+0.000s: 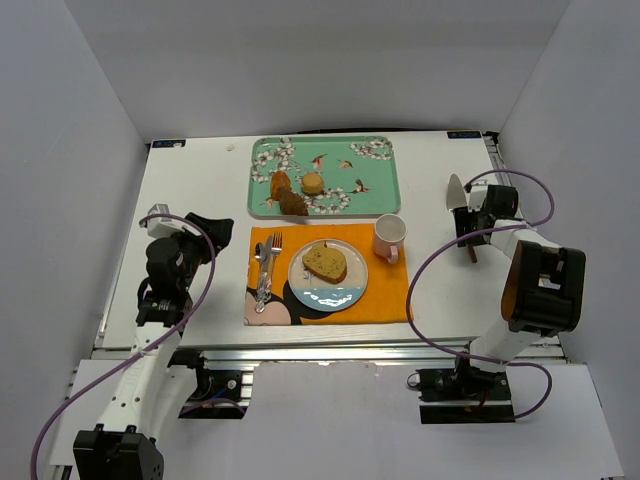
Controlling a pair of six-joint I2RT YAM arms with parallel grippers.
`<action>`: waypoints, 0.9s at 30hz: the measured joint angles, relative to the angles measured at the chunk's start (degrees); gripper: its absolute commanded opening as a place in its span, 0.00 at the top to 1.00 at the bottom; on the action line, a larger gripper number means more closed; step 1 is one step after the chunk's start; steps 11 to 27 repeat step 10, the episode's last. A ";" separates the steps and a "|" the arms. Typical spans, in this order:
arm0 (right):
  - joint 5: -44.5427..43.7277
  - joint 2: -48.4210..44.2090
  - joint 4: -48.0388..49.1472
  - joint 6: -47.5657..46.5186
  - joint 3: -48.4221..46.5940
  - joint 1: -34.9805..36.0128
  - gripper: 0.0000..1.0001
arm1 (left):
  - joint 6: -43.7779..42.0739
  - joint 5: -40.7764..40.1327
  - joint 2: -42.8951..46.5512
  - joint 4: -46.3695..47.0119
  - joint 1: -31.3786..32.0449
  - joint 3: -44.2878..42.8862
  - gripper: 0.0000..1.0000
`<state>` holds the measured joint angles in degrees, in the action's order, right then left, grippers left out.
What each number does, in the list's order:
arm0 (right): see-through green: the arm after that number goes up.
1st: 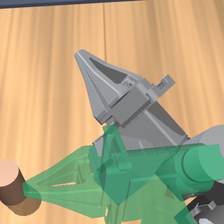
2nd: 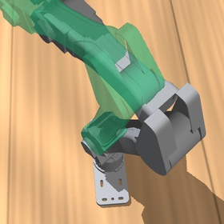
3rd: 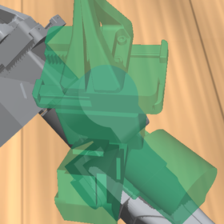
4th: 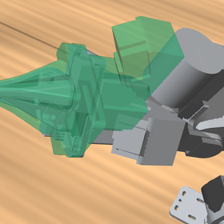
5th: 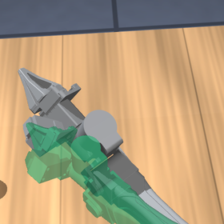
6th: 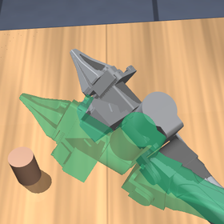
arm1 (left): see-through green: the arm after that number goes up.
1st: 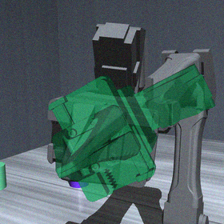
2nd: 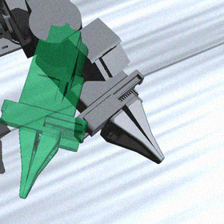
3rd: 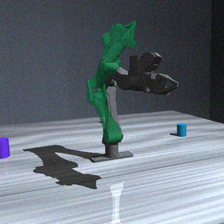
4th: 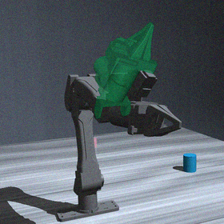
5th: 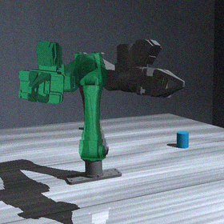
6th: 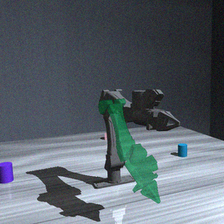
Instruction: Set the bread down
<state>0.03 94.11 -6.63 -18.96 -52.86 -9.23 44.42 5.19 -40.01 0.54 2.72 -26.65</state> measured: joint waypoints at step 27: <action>2.29 -12.31 -6.75 -1.40 -7.93 0.24 0.11 | 0.11 0.11 -0.50 0.15 0.00 -0.02 0.24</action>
